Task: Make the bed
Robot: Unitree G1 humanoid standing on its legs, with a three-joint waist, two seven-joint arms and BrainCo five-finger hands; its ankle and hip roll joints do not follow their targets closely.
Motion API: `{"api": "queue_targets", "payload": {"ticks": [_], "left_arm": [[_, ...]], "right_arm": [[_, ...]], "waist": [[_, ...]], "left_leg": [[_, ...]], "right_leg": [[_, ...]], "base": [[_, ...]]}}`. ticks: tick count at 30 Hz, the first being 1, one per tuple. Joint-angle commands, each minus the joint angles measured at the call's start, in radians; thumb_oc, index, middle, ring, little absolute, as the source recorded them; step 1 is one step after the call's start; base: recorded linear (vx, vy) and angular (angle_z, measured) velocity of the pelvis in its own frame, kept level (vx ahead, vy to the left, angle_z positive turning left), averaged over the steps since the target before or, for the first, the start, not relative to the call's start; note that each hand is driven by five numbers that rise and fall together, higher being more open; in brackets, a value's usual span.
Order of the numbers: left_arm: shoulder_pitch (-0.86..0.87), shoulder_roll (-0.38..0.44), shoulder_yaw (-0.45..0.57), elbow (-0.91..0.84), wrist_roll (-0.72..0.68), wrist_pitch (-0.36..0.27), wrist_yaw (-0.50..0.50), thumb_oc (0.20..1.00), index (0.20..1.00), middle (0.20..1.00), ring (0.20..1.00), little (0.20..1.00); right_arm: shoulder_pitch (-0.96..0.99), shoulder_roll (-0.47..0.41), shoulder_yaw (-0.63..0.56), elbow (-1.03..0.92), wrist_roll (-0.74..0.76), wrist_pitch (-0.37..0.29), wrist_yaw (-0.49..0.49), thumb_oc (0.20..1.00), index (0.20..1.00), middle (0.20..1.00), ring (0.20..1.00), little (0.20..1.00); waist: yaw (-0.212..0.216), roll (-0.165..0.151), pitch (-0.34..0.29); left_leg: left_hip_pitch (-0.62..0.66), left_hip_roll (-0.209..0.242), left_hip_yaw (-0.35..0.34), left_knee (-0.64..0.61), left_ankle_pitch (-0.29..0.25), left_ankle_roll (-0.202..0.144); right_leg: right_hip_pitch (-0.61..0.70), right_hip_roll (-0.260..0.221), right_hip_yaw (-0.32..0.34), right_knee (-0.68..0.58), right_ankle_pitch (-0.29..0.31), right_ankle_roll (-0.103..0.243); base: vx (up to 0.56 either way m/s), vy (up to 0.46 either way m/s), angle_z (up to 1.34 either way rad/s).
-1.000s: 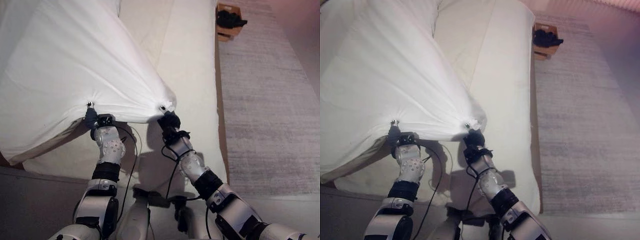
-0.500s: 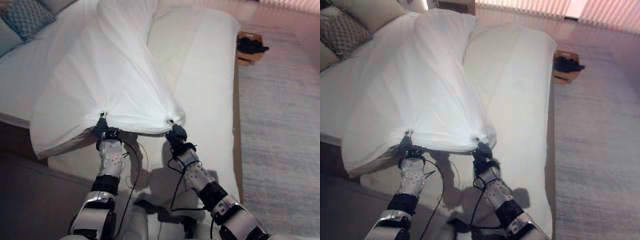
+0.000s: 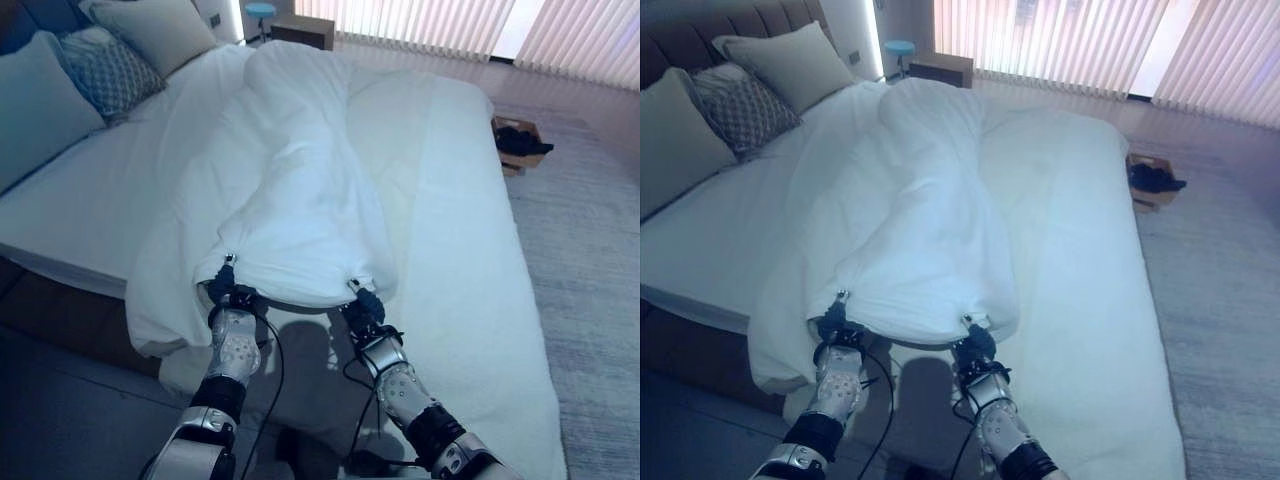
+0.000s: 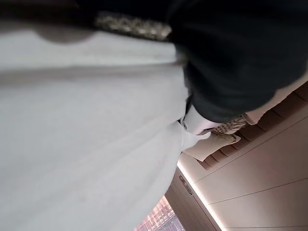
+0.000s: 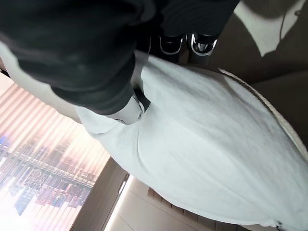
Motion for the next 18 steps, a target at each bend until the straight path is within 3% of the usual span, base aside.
{"api": "queue_targets", "payload": {"ticks": [1, 2, 3, 4, 5, 7, 8, 9, 10, 11, 12, 13, 14, 15, 16, 17, 18], "left_arm": [[-0.048, 0.068, 0.026, -0.014, 0.067, -0.059, -0.036, 0.200, 0.200, 0.200, 0.200, 0.200], [-0.031, 0.046, 0.022, -0.001, 0.076, -0.049, -0.027, 0.200, 0.200, 0.200, 0.200, 0.200], [-0.022, 0.038, 0.019, -0.004, 0.081, -0.049, -0.023, 0.200, 0.200, 0.200, 0.200, 0.200], [-0.022, 0.037, 0.019, -0.005, 0.082, -0.049, -0.023, 0.200, 0.200, 0.200, 0.200, 0.200], [-0.024, 0.035, 0.012, -0.013, 0.081, -0.048, -0.026, 0.200, 0.200, 0.200, 0.200, 0.200], [-0.009, 0.035, 0.024, -0.019, 0.079, -0.048, -0.024, 0.200, 0.200, 0.200, 0.200, 0.200], [0.006, 0.035, 0.039, -0.028, 0.067, -0.051, -0.014, 0.200, 0.200, 0.200, 0.200, 0.200], [0.007, 0.035, 0.039, -0.028, 0.067, -0.051, -0.015, 0.200, 0.200, 0.200, 0.200, 0.200], [0.015, 0.044, 0.045, -0.029, 0.060, -0.046, -0.010, 0.200, 0.200, 0.200, 0.200, 0.200], [0.020, 0.052, 0.053, -0.026, 0.056, -0.047, -0.010, 0.200, 0.200, 0.200, 0.200, 0.200], [0.020, 0.052, 0.053, -0.026, 0.055, -0.047, -0.010, 0.200, 0.200, 0.200, 0.200, 0.200], [0.014, 0.062, 0.068, -0.035, 0.039, -0.057, -0.007, 0.200, 0.200, 0.200, 0.200, 0.200], [0.013, 0.062, 0.068, -0.035, 0.039, -0.057, -0.007, 0.200, 0.200, 0.200, 0.200, 0.200], [0.007, 0.062, 0.071, -0.031, 0.027, -0.059, -0.011, 0.200, 0.200, 0.200, 0.200, 0.200], [0.003, 0.062, 0.069, -0.028, 0.029, -0.061, -0.010, 0.200, 0.200, 0.200, 0.200, 0.200], [0.004, 0.045, 0.069, -0.002, 0.020, -0.055, -0.018, 0.200, 0.200, 0.200, 0.200, 0.200], [0.004, 0.045, 0.069, 0.000, 0.019, -0.055, -0.019, 0.200, 0.200, 0.200, 0.200, 0.200]], "right_arm": [[0.006, -0.061, -0.017, -0.008, 0.029, -0.101, 0.024, 0.200, 0.200, 0.200, 0.200, 0.200], [0.033, -0.069, -0.003, -0.007, 0.028, -0.103, 0.001, 0.200, 0.200, 0.200, 0.200, 0.200], [0.041, -0.065, -0.006, 0.009, 0.026, -0.105, -0.013, 0.200, 0.200, 0.200, 0.200, 0.200], [0.041, -0.065, -0.007, 0.008, 0.026, -0.105, -0.013, 0.200, 0.200, 0.200, 0.200, 0.200], [0.046, -0.067, -0.012, 0.010, 0.025, -0.108, -0.017, 0.200, 0.200, 0.200, 0.200, 0.200], [0.045, -0.071, -0.019, 0.020, 0.019, -0.100, -0.019, 0.200, 0.200, 0.200, 0.200, 0.200], [0.061, -0.066, -0.031, 0.018, 0.024, -0.094, -0.020, 0.200, 0.200, 0.200, 0.200, 0.200], [0.062, -0.066, -0.030, 0.017, 0.024, -0.094, -0.020, 0.200, 0.200, 0.200, 0.200, 0.200], [0.070, -0.060, -0.033, 0.013, 0.023, -0.092, -0.024, 0.200, 0.200, 0.200, 0.200, 0.200], [0.071, -0.056, -0.032, 0.018, 0.022, -0.090, -0.023, 0.200, 0.200, 0.200, 0.200, 0.200], [0.070, -0.056, -0.032, 0.019, 0.022, -0.090, -0.023, 0.200, 0.200, 0.200, 0.200, 0.200], [0.056, -0.053, -0.033, 0.028, 0.023, -0.084, -0.023, 0.200, 0.200, 0.200, 0.200, 0.200], [0.055, -0.053, -0.033, 0.028, 0.024, -0.084, -0.022, 0.200, 0.200, 0.200, 0.200, 0.200], [0.049, -0.053, -0.043, 0.032, 0.028, -0.082, -0.020, 0.200, 0.200, 0.200, 0.200, 0.200], [0.047, -0.056, -0.048, 0.031, 0.031, -0.076, -0.018, 0.200, 0.200, 0.200, 0.200, 0.200], [0.061, -0.052, -0.047, 0.039, 0.021, -0.064, -0.011, 0.200, 0.200, 0.200, 0.200, 0.200], [0.062, -0.051, -0.047, 0.039, 0.021, -0.064, -0.011, 0.200, 0.200, 0.200, 0.200, 0.200]], "waist": [[-0.061, -0.013, -0.060], [-0.068, -0.019, -0.064], [-0.058, -0.015, -0.058], [-0.059, -0.013, -0.058], [-0.049, -0.006, -0.042], [-0.032, 0.003, -0.029], [-0.031, 0.000, -0.038], [-0.030, 0.000, -0.038], [-0.020, -0.010, -0.058], [-0.007, -0.011, -0.066], [-0.007, -0.011, -0.067], [0.003, -0.001, -0.078], [0.003, -0.001, -0.077], [-0.002, 0.006, -0.082], [-0.011, 0.007, -0.084], [-0.017, 0.005, -0.100], [-0.015, 0.003, -0.099]], "left_leg": [[0.013, -0.065, 0.023, 0.083, -0.093, -0.040], [-0.009, -0.087, 0.015, 0.215, -0.105, -0.058], [-0.042, -0.090, 0.013, 0.323, -0.063, -0.095], [-0.047, -0.088, 0.011, 0.333, -0.067, -0.096], [-0.100, -0.101, -0.026, 0.455, -0.002, -0.145], [-0.118, -0.122, -0.093, 0.517, 0.019, -0.155], [-0.137, -0.059, -0.112, 0.467, -0.013, -0.108], [-0.135, -0.058, -0.111, 0.467, -0.016, -0.107], [-0.131, 0.013, -0.158, 0.340, -0.058, -0.067], [-0.112, 0.040, -0.233, 0.247, -0.043, -0.063], [-0.111, 0.040, -0.233, 0.239, -0.037, -0.064], [-0.101, 0.097, -0.346, 0.140, 0.021, -0.087], [-0.095, 0.099, -0.346, 0.131, 0.025, -0.088], [-0.093, 0.132, -0.343, 0.086, 0.056, -0.105], [-0.093, 0.144, -0.305, 0.090, 0.050, -0.114], [-0.056, 0.137, -0.257, 0.081, 0.008, -0.110], [-0.052, 0.135, -0.254, 0.079, 0.008, -0.108]], "right_leg": [[0.035, 0.132, 0.250, -0.266, 0.190, -0.025], [0.086, 0.132, 0.278, -0.292, 0.198, -0.049], [0.110, 0.123, 0.269, -0.298, 0.203, -0.051], [0.111, 0.125, 0.267, -0.299, 0.203, -0.052], [0.122, 0.132, 0.279, -0.283, 0.196, -0.067], [0.155, 0.126, 0.292, -0.279, 0.173, -0.069], [0.166, 0.104, 0.311, -0.277, 0.156, -0.054], [0.168, 0.104, 0.313, -0.276, 0.154, -0.054], [0.173, 0.077, 0.334, -0.278, 0.135, -0.034], [0.179, 0.072, 0.368, -0.270, 0.120, -0.027], [0.177, 0.072, 0.368, -0.272, 0.123, -0.027], [0.177, 0.063, 0.415, -0.265, 0.110, -0.015], [0.178, 0.064, 0.414, -0.264, 0.110, -0.017], [0.189, 0.045, 0.426, -0.268, 0.105, -0.004], [0.193, 0.024, 0.424, -0.273, 0.106, 0.006], [0.207, -0.033, 0.431, -0.294, 0.128, 0.042], [0.212, -0.037, 0.432, -0.300, 0.129, 0.043]], "base": [[0.25, 0.186, 0.33], [0.24, 0.135, 1.02], [0.16, 0.083, 1.37], [0.07, 0.028, 1.23], [0.06, 0.064, 0.65], [0.18, 0.149, 0.38], [0.19, 0.138, 0.12], [0.31, 0.245, -0.13], [0.31, 0.282, -0.22], [0.30, 0.278, -0.24], [0.27, 0.391, -0.22], [0.15, 0.255, -0.43], [0.25, 0.447, -0.64], [0.14, 0.341, -0.59], [0.29, 0.740, -0.42], [0.20, 0.557, -0.24], [0.24, 0.779, -0.63]]}}
